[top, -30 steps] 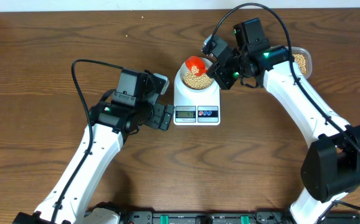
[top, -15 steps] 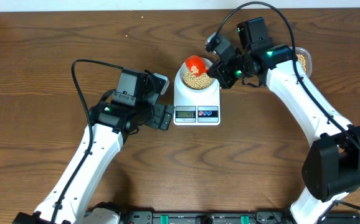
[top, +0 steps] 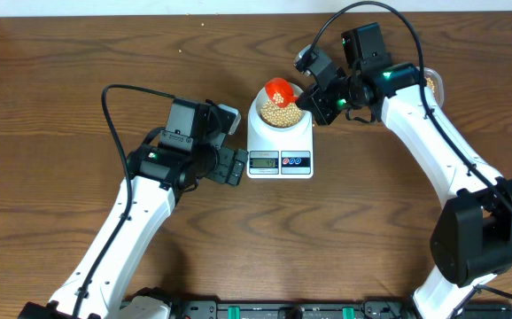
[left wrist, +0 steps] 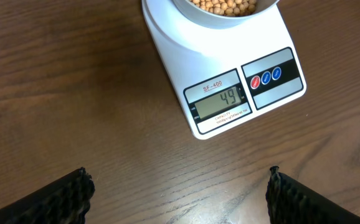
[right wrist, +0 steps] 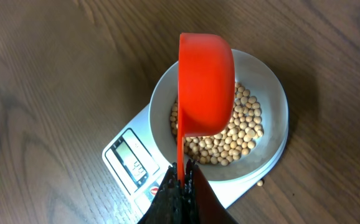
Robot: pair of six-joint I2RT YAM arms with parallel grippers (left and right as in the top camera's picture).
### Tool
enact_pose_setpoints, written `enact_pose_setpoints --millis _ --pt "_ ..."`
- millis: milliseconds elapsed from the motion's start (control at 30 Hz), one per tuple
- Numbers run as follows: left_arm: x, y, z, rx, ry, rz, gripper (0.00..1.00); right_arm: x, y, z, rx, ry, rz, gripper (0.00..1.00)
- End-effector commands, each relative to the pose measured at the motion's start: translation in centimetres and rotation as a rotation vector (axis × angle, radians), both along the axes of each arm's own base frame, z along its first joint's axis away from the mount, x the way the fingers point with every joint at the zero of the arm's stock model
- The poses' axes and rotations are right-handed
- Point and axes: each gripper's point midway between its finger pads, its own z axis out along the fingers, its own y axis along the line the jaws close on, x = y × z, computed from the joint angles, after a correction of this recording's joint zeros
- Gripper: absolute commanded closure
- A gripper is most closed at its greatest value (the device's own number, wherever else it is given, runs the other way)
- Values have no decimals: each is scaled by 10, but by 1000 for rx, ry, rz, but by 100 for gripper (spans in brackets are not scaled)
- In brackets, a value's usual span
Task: Scoop item into bowl and weigh 50g on scale
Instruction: 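Shake the tilted scoop gently over the bowl to add soybeans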
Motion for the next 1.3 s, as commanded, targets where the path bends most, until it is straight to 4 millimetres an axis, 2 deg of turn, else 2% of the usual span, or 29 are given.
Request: enact_pose_setpoints --millis 0,1267 --pt "-1 0 -2 -4 7 -3 9 2 1 18 28 -30 -2 99" --pt "-1 0 -2 -4 7 -3 9 7 -5 15 -34 -93 32 99"
